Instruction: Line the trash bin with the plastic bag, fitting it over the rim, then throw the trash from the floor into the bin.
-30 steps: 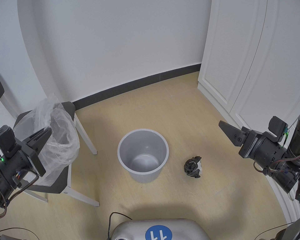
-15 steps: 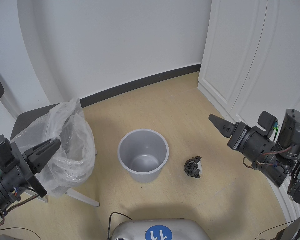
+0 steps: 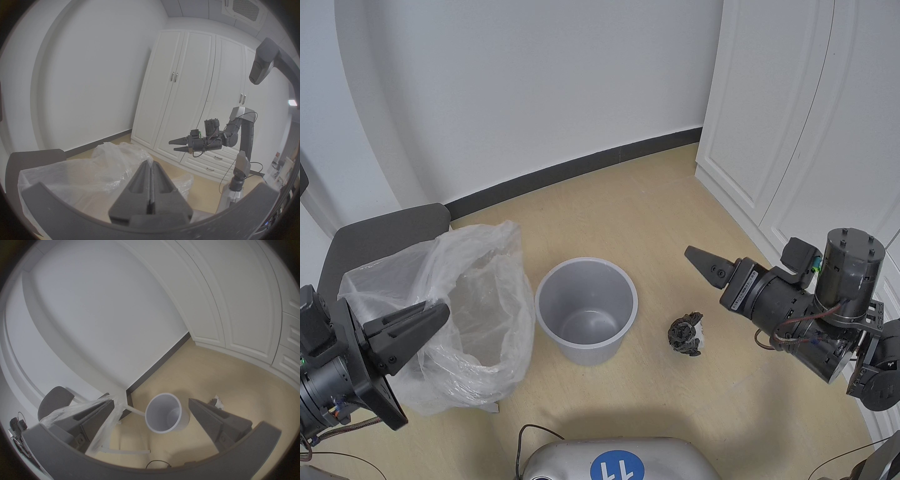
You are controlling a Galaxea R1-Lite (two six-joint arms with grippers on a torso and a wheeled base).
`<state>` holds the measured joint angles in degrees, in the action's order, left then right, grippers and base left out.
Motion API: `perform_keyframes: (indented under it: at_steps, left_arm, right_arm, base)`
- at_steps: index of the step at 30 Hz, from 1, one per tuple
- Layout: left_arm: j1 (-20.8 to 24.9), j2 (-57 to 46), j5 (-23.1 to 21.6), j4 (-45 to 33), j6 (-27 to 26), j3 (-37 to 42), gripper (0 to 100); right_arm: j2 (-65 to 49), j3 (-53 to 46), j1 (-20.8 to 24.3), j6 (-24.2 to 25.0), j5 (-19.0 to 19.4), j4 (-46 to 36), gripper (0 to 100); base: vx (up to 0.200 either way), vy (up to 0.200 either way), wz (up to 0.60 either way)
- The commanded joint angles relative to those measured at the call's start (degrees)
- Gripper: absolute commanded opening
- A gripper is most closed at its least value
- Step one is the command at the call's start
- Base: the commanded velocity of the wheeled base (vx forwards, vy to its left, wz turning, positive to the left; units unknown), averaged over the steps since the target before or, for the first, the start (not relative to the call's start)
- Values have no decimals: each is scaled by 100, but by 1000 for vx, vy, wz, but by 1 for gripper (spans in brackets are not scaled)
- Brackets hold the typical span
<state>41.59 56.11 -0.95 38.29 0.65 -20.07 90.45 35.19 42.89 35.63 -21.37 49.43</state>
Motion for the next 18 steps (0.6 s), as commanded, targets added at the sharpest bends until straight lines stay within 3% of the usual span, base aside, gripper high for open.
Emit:
perform_keyframes:
  at_steps: [1, 9, 18]
  left_arm:
    - [138, 172, -2, 56, 14, -6, 0]
    - [525, 207, -2, 73, 322, -32, 0]
    - [534, 365, -2, 117, 357, -129, 0]
  right_arm:
    - [104, -65, 141, 49, 72, -4, 100]
    - [104, -320, 185, 181, 608, -4, 100]
    - [-160, -909, 308, 5, 1232, -101, 100]
  base:
    - [0, 0, 0]
    - [0, 0, 0]
    - [0, 0, 0]
